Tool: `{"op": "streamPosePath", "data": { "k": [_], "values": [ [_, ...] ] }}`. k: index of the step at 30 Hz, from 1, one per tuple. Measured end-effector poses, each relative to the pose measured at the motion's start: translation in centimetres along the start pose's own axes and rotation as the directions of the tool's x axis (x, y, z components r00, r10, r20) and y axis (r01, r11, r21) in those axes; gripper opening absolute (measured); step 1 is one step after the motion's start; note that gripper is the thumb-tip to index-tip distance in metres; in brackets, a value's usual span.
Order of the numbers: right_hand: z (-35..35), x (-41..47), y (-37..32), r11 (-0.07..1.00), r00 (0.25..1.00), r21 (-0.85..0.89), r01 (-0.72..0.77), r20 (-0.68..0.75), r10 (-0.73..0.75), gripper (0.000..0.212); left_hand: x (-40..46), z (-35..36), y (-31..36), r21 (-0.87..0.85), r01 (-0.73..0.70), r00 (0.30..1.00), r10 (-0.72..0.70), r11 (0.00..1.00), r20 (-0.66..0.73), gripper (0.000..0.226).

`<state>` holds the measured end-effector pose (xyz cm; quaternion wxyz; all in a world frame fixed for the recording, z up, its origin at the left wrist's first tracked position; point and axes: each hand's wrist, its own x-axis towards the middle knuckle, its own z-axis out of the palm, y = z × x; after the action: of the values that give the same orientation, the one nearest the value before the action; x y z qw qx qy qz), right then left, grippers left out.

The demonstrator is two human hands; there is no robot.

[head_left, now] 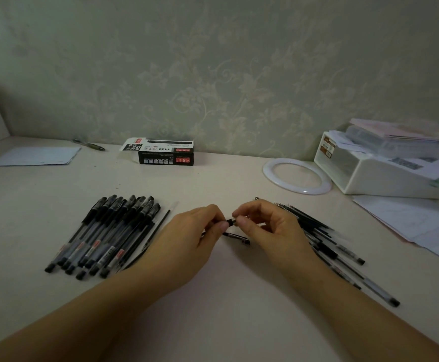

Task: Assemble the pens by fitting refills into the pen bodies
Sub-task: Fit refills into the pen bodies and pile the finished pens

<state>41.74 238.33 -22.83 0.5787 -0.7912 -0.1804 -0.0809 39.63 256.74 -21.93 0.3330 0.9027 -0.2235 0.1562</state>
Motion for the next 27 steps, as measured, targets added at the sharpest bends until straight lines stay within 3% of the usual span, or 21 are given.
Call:
{"op": "streamPosePath", "data": {
  "k": [8, 17, 21, 27],
  "values": [
    [0.12, -0.08, -0.25, 0.999, 0.999, 0.043, -0.027, -0.022, 0.028, 0.016, -0.04, -0.38, 0.58, -0.021, -0.050, 0.999, 0.050, 0.999, -0.012, 0.012],
    [-0.03, 0.21, 0.14, 0.990, 0.998, 0.132, -0.054, -0.023, 0.058, 0.004, -0.17, -0.24, 0.70, -0.003, -0.054, 0.998, 0.054, 0.999, 0.031, 0.019],
    [0.16, 0.18, -0.11, 0.996, 0.999, 0.073, -0.049, -0.012, 0.050, 0.022, -0.10, -0.27, 0.59, -0.017, -0.041, 0.999, 0.042, 0.999, 0.023, 0.017],
    [0.00, 0.19, -0.01, 0.997, 0.999, 0.062, -0.054, 0.002, 0.054, 0.004, -0.05, -0.14, 0.32, -0.024, -0.004, 1.000, 0.004, 1.000, 0.021, 0.014]
  ]
}}
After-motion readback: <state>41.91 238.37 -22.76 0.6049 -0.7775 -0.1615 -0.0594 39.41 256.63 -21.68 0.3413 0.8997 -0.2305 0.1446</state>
